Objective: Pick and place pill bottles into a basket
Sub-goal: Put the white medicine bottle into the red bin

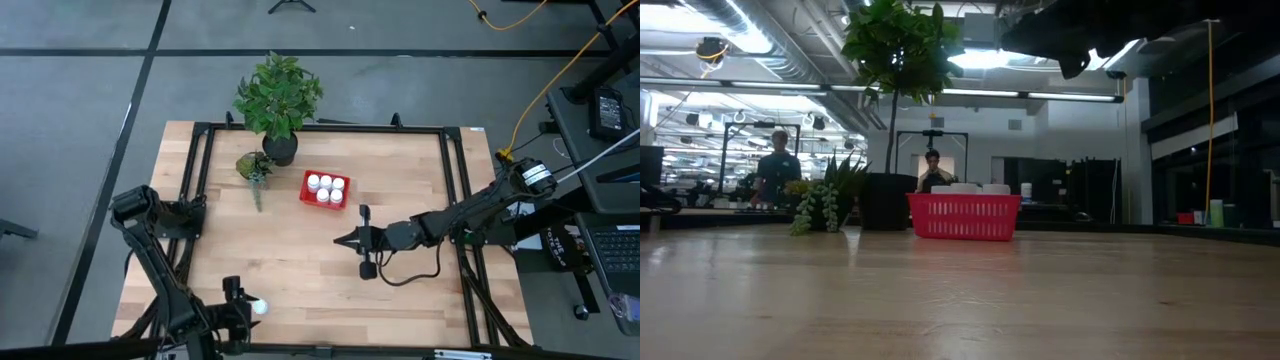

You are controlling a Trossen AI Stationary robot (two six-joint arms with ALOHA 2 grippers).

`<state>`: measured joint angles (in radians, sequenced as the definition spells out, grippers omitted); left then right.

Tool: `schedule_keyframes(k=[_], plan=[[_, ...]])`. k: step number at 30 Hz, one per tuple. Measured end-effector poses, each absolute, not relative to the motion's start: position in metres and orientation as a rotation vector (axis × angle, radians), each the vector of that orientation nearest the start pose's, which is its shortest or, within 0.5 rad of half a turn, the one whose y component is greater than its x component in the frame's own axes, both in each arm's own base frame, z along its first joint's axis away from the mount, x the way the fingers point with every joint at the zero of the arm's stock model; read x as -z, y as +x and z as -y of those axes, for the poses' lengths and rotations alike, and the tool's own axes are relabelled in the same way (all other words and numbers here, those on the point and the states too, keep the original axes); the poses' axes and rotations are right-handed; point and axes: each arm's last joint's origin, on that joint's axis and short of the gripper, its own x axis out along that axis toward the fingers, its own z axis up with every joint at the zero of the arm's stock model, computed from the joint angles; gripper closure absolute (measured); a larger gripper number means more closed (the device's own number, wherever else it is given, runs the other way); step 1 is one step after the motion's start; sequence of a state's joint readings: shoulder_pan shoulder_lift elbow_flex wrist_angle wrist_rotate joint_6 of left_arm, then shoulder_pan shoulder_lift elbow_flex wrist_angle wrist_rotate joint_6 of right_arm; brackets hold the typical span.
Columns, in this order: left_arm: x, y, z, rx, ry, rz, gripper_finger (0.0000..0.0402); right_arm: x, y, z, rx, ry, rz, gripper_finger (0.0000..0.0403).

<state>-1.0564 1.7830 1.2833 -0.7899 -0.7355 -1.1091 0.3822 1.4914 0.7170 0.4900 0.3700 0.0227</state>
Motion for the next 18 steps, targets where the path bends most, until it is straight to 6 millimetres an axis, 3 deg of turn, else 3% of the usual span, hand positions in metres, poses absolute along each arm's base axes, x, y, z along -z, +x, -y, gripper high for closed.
schedule_keyframes(k=[5, 18], plan=[[-0.198, 0.182, 0.285, -0.223, -0.099, -0.839, 0.0153, -0.212, 0.287, -0.11, -0.032, -0.085, -0.264, 0.0399], [-0.187, 0.187, 0.275, -0.252, -0.128, -0.909, 0.0153, -0.212, 0.286, -0.111, -0.037, -0.085, -0.264, 0.0399]])
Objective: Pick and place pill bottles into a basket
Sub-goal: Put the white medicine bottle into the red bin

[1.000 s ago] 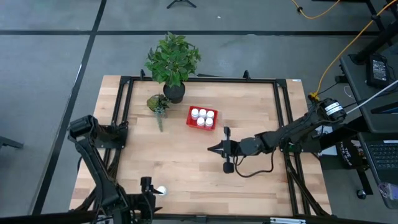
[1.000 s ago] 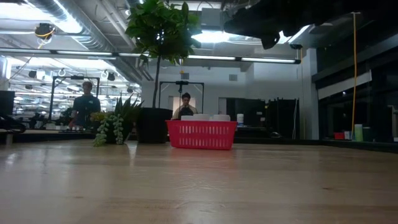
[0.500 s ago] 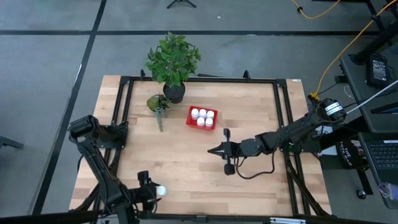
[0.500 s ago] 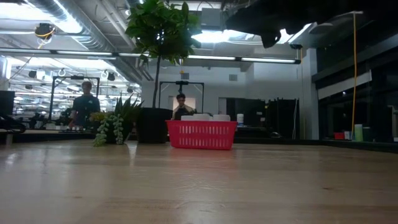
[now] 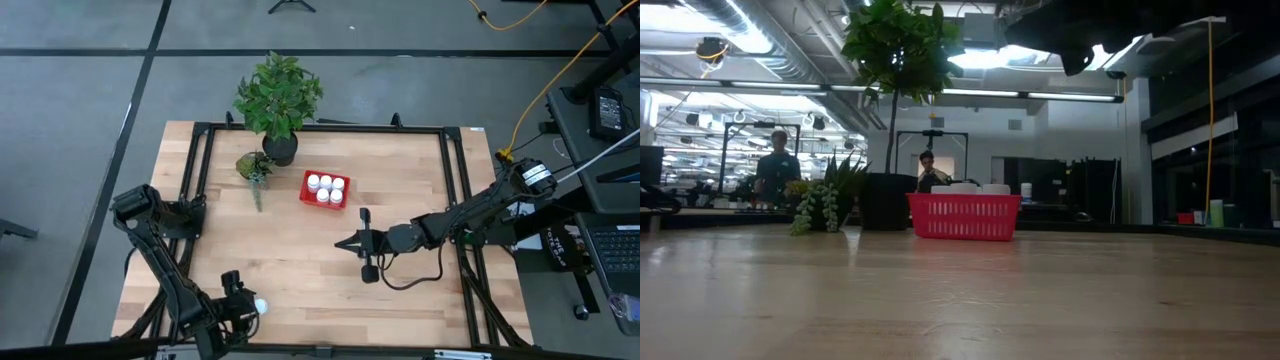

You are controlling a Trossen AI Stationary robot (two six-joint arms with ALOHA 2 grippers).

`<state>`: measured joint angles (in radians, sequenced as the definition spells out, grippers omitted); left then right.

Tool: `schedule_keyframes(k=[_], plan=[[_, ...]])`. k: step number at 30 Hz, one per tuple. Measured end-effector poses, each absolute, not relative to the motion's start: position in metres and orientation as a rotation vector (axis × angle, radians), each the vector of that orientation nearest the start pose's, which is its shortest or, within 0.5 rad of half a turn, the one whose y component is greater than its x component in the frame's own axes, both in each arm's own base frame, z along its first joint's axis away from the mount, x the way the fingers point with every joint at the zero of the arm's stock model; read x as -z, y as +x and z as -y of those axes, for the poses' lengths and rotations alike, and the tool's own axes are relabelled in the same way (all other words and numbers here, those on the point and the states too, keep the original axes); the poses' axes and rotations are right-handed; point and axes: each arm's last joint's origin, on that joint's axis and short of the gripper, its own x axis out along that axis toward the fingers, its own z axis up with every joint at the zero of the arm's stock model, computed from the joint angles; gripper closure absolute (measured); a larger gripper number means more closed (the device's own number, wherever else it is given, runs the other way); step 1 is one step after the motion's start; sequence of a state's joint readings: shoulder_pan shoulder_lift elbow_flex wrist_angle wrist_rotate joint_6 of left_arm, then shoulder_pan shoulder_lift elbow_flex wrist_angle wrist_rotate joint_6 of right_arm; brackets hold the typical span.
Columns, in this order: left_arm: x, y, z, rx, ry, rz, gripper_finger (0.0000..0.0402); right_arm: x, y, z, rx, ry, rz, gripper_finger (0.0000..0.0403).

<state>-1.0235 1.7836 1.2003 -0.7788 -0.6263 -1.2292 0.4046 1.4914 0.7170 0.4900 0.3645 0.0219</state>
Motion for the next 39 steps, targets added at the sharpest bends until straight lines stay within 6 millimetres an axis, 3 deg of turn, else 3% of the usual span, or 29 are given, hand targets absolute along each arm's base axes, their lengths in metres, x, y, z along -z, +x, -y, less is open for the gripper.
schedule_keyframes(k=[22, 39], plan=[[-0.187, 0.214, 0.264, -0.15, -0.125, -1.032, 0.0153, -0.212, 0.286, -0.111, -0.037, -0.085, -0.265, 0.0399], [-0.186, 0.215, 0.263, -0.132, -0.144, -1.074, 0.0153, -0.211, 0.286, -0.111, -0.037, -0.084, -0.268, 0.0399]])
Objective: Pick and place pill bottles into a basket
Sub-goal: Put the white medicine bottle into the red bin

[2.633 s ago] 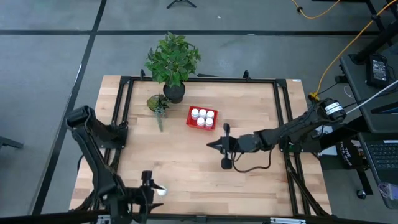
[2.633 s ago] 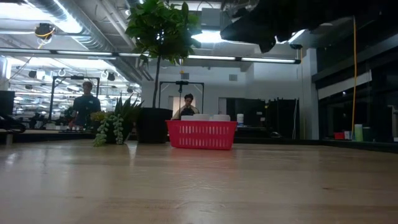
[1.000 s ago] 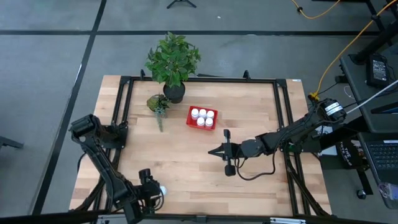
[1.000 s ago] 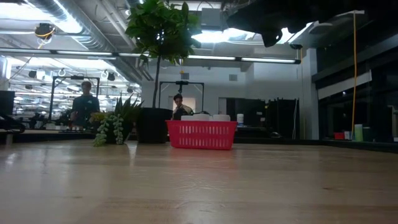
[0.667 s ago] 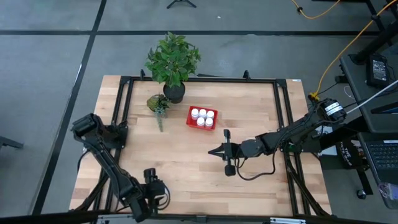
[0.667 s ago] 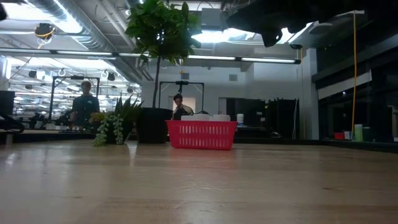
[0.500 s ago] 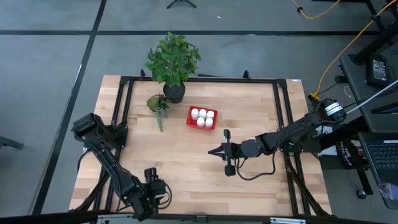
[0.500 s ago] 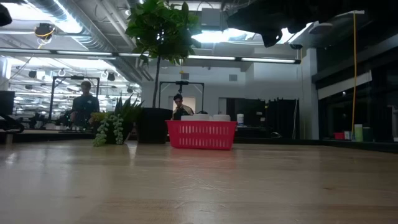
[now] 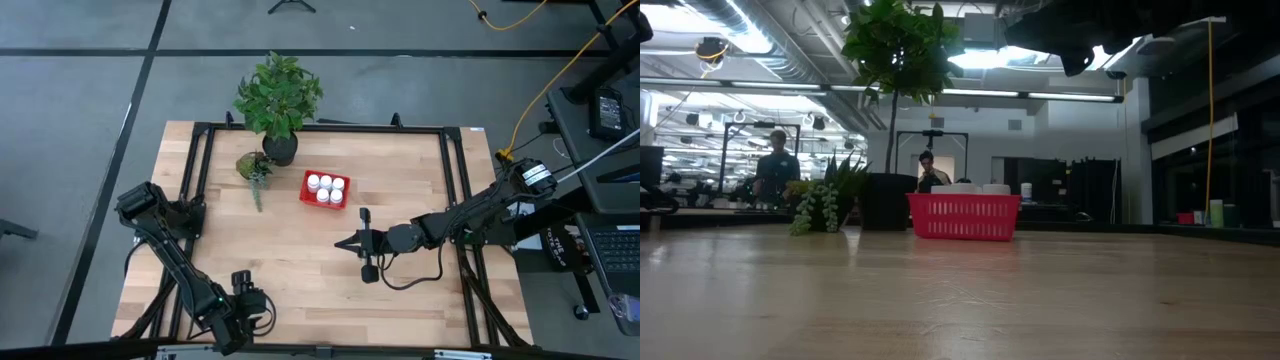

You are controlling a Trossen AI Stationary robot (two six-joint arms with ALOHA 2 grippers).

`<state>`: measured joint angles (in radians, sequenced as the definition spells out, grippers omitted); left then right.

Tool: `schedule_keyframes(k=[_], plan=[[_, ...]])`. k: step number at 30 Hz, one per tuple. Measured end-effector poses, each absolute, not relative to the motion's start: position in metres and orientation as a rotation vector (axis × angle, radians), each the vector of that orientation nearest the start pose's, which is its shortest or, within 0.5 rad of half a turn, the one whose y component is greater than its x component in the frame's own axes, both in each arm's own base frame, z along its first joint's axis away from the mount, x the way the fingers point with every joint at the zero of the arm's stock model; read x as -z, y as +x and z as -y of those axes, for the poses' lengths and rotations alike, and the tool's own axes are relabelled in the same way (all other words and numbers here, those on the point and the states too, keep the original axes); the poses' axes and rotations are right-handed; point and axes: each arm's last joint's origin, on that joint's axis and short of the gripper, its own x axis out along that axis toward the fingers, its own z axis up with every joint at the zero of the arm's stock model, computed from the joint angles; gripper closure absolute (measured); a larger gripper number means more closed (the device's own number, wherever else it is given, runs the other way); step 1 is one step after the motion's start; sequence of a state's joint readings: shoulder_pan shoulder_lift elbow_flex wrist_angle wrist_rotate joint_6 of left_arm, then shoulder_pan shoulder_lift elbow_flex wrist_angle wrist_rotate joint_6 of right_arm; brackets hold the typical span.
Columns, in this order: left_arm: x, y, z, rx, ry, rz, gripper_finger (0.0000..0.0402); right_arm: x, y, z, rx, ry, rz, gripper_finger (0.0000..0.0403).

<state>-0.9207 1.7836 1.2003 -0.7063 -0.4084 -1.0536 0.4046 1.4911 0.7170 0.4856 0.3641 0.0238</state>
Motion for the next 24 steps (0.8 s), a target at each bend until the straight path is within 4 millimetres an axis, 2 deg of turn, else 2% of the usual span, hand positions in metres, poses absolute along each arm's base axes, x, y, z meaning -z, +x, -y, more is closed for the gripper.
schedule_keyframes(k=[24], plan=[[-0.186, 0.2142, 0.2631, -0.133, -0.15, -1.083, 0.0222, -0.2115, 0.2863, -0.1114, -0.037, -0.082, -0.266, 0.0399]])
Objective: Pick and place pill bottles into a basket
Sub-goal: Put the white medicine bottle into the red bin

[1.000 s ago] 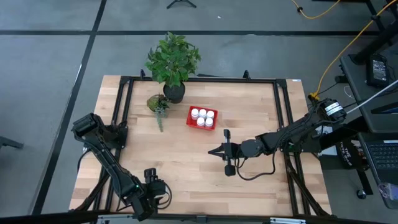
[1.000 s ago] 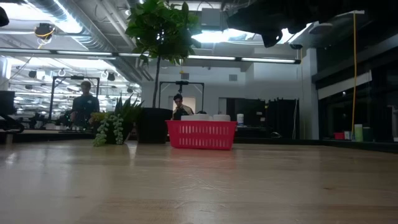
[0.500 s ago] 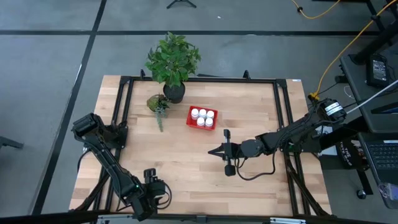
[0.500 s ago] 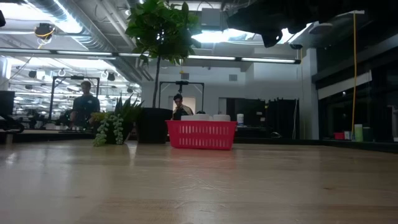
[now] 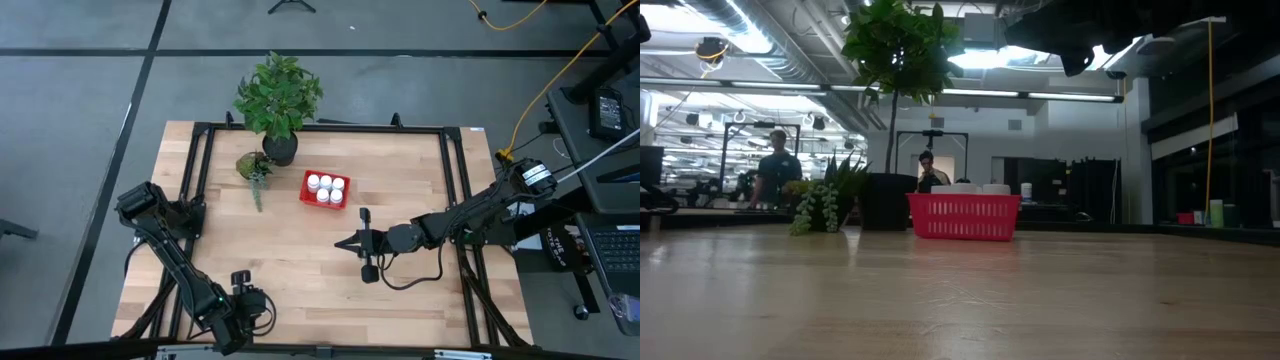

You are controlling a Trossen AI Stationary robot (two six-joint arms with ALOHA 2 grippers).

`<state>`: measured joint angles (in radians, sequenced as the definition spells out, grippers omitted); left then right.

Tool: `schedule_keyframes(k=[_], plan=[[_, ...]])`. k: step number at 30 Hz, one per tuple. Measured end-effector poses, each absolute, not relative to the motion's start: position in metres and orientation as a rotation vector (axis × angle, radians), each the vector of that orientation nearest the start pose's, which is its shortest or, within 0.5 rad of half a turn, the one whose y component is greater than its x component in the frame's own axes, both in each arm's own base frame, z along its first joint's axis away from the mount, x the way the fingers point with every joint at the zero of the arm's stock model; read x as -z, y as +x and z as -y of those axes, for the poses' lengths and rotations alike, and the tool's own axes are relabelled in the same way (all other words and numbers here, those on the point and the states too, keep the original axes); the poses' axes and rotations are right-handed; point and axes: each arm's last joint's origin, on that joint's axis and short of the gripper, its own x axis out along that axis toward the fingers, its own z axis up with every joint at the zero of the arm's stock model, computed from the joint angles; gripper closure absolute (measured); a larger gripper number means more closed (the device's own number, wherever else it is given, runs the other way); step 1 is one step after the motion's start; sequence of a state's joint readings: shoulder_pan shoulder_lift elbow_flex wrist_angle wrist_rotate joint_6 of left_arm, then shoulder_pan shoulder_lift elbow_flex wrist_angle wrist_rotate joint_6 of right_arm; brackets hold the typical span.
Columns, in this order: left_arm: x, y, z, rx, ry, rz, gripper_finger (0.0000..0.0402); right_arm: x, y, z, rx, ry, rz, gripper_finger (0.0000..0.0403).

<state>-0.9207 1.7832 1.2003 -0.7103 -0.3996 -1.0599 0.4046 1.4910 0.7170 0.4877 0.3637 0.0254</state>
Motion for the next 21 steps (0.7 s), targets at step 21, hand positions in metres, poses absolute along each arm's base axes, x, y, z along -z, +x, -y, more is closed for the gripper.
schedule_keyframes(k=[21], plan=[[-0.2, 0.206, 0.253, -0.1, -0.061, -1.116, 0.0246, -0.213, 0.287, -0.111, -0.037, -0.081, -0.25, 0.0398]])
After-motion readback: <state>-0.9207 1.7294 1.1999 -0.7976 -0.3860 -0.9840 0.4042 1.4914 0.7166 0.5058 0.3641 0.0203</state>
